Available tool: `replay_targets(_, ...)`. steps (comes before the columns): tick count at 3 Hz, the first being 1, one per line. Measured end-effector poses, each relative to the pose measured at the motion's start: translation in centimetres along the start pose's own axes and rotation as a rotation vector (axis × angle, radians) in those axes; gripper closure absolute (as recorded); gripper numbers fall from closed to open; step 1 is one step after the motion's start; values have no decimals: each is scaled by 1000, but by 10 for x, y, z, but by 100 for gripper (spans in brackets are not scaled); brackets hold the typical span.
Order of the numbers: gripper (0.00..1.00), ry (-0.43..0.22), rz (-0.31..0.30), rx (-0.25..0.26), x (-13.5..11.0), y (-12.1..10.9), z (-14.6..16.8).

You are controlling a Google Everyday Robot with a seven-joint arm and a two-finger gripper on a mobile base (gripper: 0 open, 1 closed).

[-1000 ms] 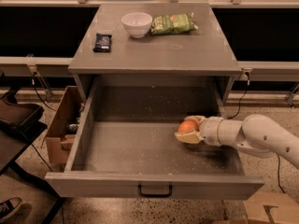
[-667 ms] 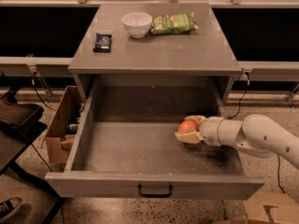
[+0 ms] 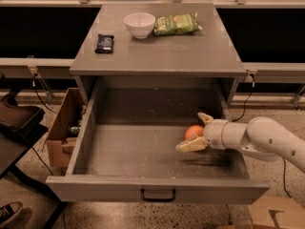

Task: Place orange into top drawer

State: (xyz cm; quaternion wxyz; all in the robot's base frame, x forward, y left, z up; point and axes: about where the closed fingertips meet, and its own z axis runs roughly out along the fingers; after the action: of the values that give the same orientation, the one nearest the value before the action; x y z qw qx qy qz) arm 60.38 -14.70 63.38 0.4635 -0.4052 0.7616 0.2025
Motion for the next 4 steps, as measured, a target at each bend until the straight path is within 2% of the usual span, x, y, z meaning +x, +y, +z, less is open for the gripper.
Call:
replay_targets(1, 0, 0, -4, 1, -4, 0, -5)
replay_targets(2, 0, -2, -36, 8, -37, 4, -42)
replay_targets(3, 0, 47, -83, 84, -74, 19, -124)
replay_targets(4, 0, 108, -122, 126, -95, 33, -185)
